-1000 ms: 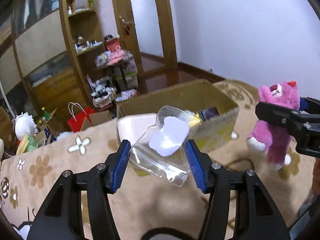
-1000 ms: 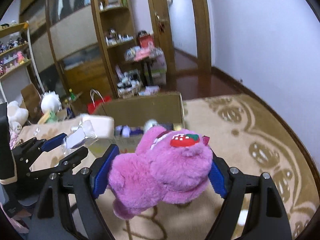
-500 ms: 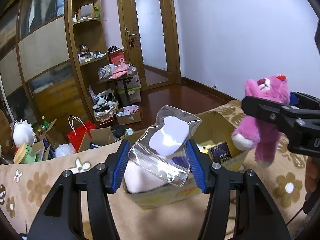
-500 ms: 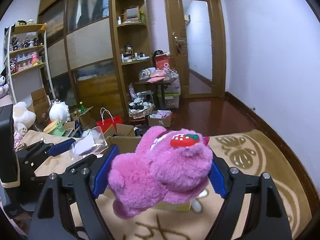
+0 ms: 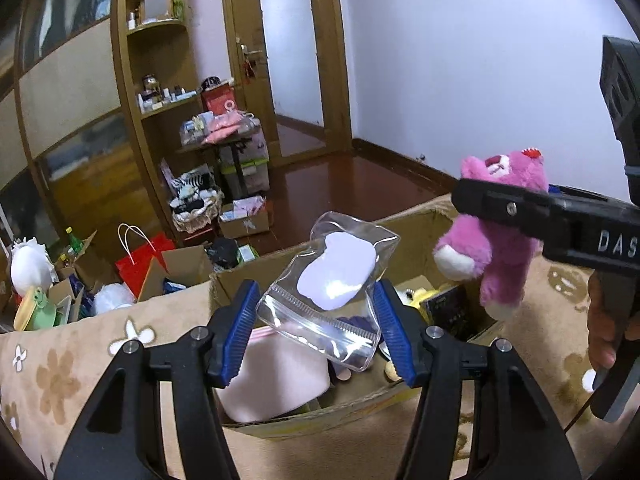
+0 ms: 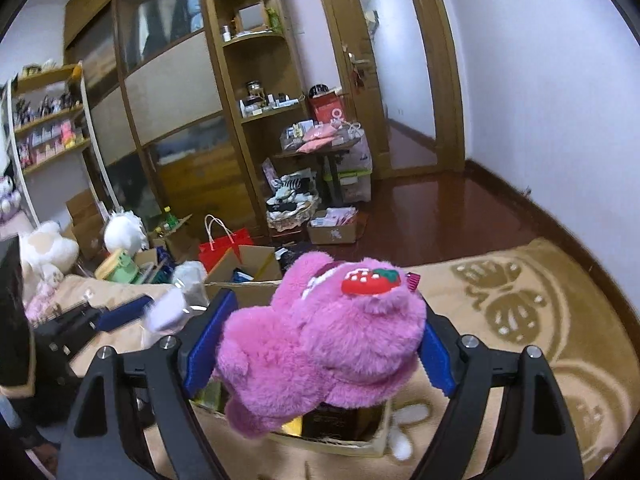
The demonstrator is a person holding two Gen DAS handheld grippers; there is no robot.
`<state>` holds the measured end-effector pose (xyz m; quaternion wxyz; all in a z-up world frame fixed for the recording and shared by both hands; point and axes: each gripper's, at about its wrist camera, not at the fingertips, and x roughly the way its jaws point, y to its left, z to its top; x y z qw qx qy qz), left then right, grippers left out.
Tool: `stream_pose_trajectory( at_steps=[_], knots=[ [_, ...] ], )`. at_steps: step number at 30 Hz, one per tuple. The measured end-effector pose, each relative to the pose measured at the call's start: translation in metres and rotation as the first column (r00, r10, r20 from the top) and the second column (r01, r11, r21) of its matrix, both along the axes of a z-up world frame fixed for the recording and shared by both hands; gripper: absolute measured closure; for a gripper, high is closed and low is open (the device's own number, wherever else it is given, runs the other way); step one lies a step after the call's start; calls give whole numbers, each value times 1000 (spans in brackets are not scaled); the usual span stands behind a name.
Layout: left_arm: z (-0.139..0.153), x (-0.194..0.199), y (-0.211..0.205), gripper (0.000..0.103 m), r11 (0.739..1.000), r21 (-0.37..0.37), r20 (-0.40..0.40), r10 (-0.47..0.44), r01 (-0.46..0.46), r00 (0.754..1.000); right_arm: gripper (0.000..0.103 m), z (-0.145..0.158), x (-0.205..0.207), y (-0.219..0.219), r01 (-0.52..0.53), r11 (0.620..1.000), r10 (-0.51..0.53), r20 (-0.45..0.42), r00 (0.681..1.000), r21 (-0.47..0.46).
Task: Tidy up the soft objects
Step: 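Lift the clear bag and pink bear plush over the box and release both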
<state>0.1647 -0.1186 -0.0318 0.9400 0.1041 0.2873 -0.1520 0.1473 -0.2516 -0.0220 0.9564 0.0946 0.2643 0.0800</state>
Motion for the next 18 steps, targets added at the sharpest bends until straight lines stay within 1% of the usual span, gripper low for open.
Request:
stream_pose_trajectory(
  at_steps=[2, 6, 8, 10, 13, 14, 15, 17, 18],
  knots=[
    [-5, 4, 0, 43, 1000, 11, -22, 8, -8, 1000, 15, -8, 4, -4, 2, 1000, -2, -19, 1000, 31],
    [-9, 11, 3, 41, 1000, 5, -50, 11, -11, 999, 14, -18, 7, -5, 3, 1000, -2, -46, 999, 23],
    [-8, 10, 5, 31, 1000, 7, -44, 21, -21, 999, 12, -22, 8, -5, 1, 1000, 1, -57, 998, 26],
    [-7, 8, 7, 27, 1000, 11, -41, 24, -24, 999, 12, -24, 9, -6, -4, 999, 6, -62, 998, 33],
    [-7, 4, 11, 25, 999, 20, -35, 42, -41, 999, 12, -24, 9, -7, -3, 999, 5, -59, 998, 42],
    [-7, 3, 13, 20, 999, 24, -38, 48, -47, 998, 11, -25, 9, -8, -1, 999, 4, -61, 998, 44],
    [-7, 2, 16, 18, 998, 25, -43, 51, -50, 998, 10, -25, 9, -7, -3, 999, 6, -68, 998, 43],
    [-6, -3, 21, 18, 998, 25, -45, 61, -60, 997, 5, -25, 6, -6, -8, 999, 10, -71, 997, 32],
    [-4, -6, 25, 17, 997, 26, -44, 70, -69, 997, 4, -24, 4, -6, -4, 1000, 5, -70, 998, 22]
  ],
)
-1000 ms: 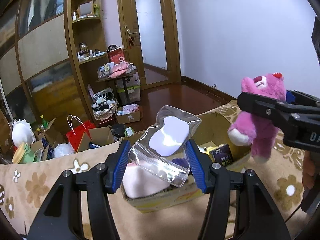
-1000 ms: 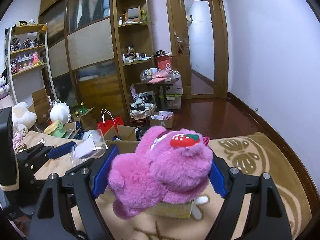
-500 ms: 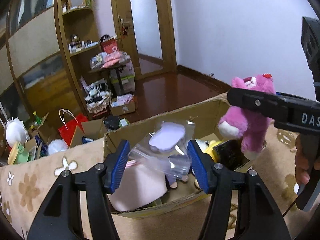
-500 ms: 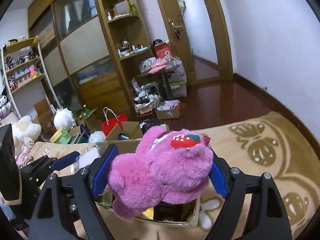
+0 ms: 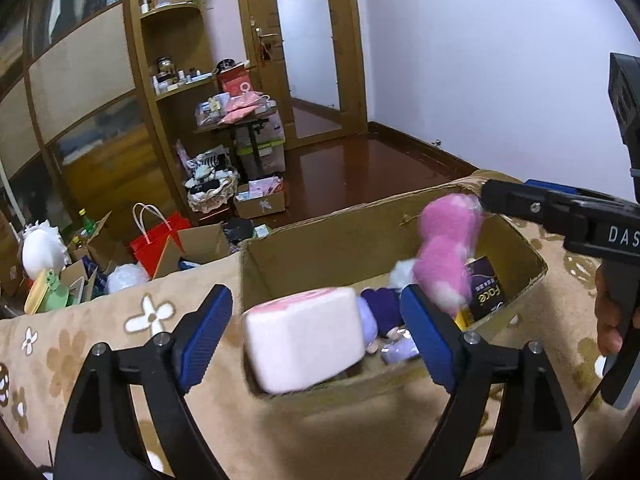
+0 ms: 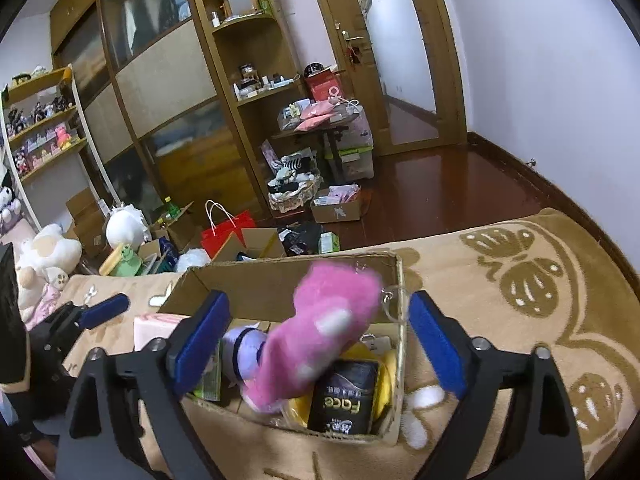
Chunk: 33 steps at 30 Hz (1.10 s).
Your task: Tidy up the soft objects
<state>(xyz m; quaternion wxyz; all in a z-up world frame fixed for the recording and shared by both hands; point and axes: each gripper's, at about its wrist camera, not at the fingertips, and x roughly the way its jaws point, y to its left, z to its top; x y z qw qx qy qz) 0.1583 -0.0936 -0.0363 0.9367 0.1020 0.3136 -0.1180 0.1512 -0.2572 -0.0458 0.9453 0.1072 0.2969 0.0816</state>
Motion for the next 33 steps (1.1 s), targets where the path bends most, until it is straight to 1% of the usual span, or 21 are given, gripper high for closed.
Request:
stream_pose_trajectory(
  at_steps=[3, 4, 7, 9, 14, 17, 20, 26, 30, 33],
  knots=[
    [5, -8, 9, 15, 1000, -4, -5, 17, -17, 1000, 3, 7, -9, 0, 13, 1000, -13, 6, 1000, -14],
    [8, -12, 12, 14, 1000, -8, -5, 22, -22, 1000, 1, 10, -13, 0, 18, 1000, -18, 5, 1000, -18],
    [19, -26, 19, 11, 999, -7, 11, 31, -31, 999, 0, 21, -28, 0, 44, 998, -43, 22, 999, -44],
    [27, -35, 24, 8, 999, -7, 29, 42, -42, 999, 0, 30, -41, 0, 59, 997, -57, 35, 998, -52],
    [49, -61, 34, 4, 998, -37, 53, 53, -51, 997, 0, 55, -70, 2, 90, 994, -86, 57, 995, -64],
    [61, -78, 39, 3, 997, -42, 78, 65, -62, 995, 0, 70, -91, 4, 103, 991, -96, 77, 992, -86],
    [71, -95, 43, 3, 997, -47, 95, 64, -60, 993, 0, 82, -119, 5, 149, 983, -137, 113, 984, -107],
    [83, -132, 49, 3, 997, -50, 132, 57, -51, 990, 0, 95, -163, 4, 187, 975, -169, 142, 975, -118],
    [84, -151, 50, 3, 998, -43, 149, 55, -50, 987, 0, 100, -183, 7, 192, 974, -171, 160, 972, -121],
    [84, -162, 51, 3, 998, -46, 157, 59, -52, 986, 0, 99, -198, 11, 186, 974, -165, 164, 973, -126]
  ],
)
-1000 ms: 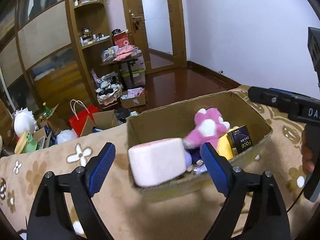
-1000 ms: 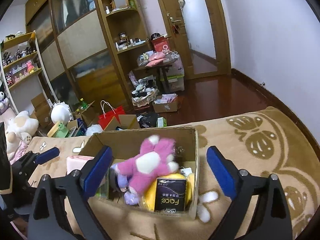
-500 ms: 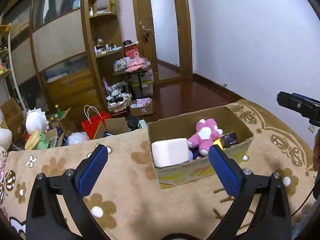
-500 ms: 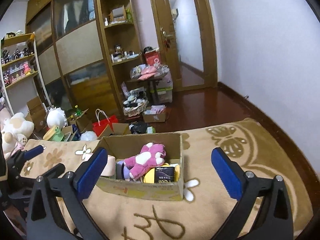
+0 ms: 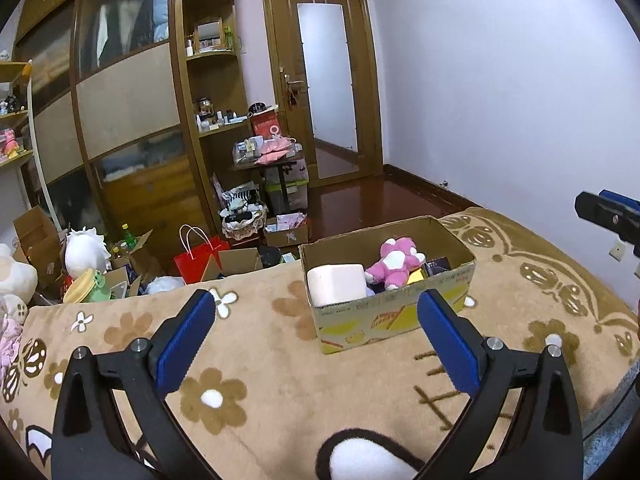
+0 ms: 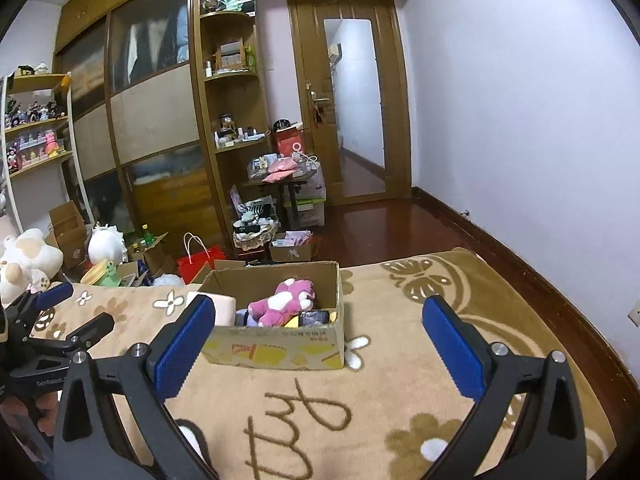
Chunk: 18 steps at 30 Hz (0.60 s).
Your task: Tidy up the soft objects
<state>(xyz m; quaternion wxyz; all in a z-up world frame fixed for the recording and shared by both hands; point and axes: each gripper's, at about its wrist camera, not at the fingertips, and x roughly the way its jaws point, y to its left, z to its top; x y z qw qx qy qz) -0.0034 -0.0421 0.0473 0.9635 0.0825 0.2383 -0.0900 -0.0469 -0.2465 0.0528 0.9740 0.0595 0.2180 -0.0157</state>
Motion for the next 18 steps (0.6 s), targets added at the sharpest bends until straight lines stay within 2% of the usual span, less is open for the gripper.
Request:
stream_pose_trajectory(
  at_steps=[8, 18],
  knots=[
    [-13, -9, 5, 3, 999, -11, 9, 31, -31, 999, 0, -13, -15, 8, -4, 999, 4, -5, 1000, -53],
    [-27, -2, 2, 3, 999, 23, -5, 36, -36, 999, 0, -36, -3, 9, -3, 998, -2, -60, 998, -69]
  ],
)
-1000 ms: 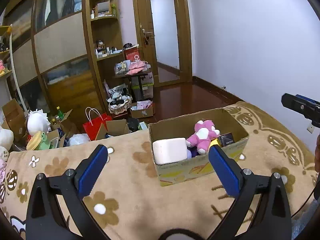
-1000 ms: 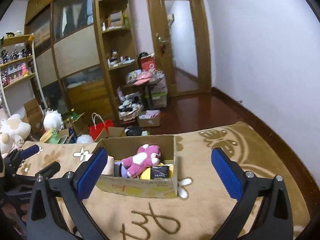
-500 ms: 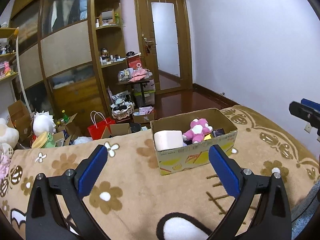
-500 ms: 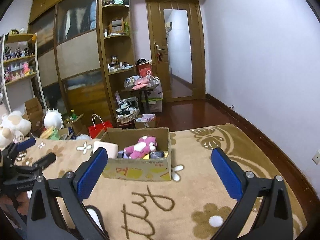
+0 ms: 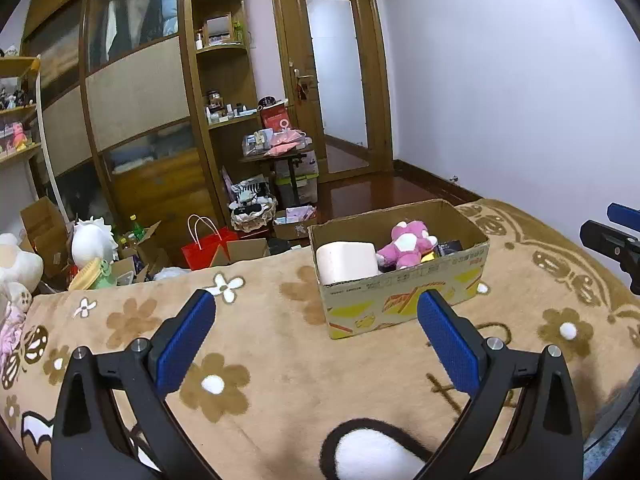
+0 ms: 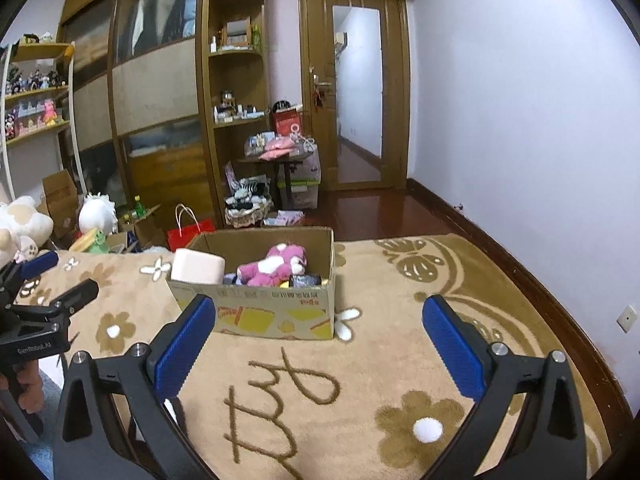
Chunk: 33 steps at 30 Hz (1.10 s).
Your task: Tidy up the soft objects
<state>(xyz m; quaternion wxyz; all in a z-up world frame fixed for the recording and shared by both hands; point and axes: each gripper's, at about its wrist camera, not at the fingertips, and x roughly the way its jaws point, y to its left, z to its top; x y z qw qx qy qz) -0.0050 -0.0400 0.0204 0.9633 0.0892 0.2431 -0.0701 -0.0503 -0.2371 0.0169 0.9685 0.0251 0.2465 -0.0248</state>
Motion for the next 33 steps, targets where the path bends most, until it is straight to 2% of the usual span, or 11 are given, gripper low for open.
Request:
stream_pose_trajectory(
  at_steps=[11, 23, 33],
  knots=[
    [-8, 6, 1, 3, 1000, 20, -9, 21, -20, 1000, 0, -13, 5, 4, -4, 1000, 4, -37, 999, 4],
    [-13, 5, 0, 3, 1000, 20, -9, 7, -7, 1000, 0, -13, 2, 6, -4, 1000, 3, -24, 1000, -6],
    [-12, 3, 0, 3, 1000, 25, -11, 11, -11, 1000, 0, -10, 1, 3, 18, 1000, -17, -14, 1000, 20]
  ],
)
